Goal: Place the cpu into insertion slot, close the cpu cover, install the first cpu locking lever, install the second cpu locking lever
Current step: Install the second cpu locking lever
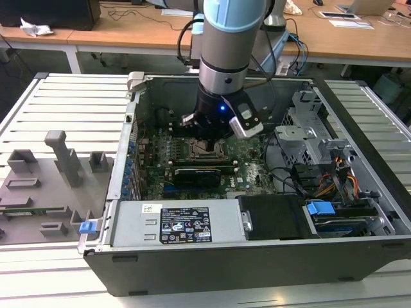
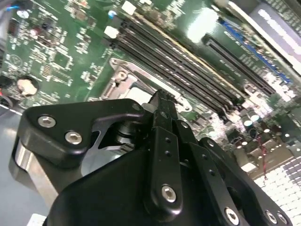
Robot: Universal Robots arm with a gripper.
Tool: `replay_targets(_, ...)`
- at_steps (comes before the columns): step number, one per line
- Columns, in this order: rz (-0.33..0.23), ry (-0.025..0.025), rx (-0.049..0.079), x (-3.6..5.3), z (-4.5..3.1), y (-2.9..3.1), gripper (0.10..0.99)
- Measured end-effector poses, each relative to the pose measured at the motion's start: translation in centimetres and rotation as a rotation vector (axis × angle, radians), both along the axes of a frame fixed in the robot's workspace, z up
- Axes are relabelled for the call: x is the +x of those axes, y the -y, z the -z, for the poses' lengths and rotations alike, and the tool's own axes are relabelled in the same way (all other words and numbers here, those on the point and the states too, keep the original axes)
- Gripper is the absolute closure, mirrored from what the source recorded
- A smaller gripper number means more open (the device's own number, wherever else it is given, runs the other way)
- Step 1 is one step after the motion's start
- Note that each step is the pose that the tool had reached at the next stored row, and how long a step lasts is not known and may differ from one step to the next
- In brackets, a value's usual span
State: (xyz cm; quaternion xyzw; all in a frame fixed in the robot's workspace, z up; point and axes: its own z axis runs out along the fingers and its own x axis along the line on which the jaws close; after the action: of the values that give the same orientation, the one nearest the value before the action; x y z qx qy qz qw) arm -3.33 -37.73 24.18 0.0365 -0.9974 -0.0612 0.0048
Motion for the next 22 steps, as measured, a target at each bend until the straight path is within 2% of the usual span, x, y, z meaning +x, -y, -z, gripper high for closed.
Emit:
replay_targets(3,-0.002,0.0,0.001,-1.16,0.05,0.06,0.976)
replay_targets(7,-0.008,-0.0001,0.003,-1.53,0.87,0.06,0.976)
replay_targets(8,-0.012,0.0,0.006,-1.67,1.2,0.07,0.976)
replay_targets(11,-0.015,0.0,0.02,-1.96,1.54,0.09,0.976)
replay_targets(15,-0.019,0.0002,0.028,-2.15,2.18,0.09,0.976)
replay_targets(18,-0.021,0.0001,0.034,-2.52,2.33,0.19,0.976)
replay_targets(20,-0.022,0.0002,0.043,-2.85,2.51,0.24,0.976)
replay_targets(22,-0.023,0.0005,0.061,-3.05,2.71,0.64,0.976)
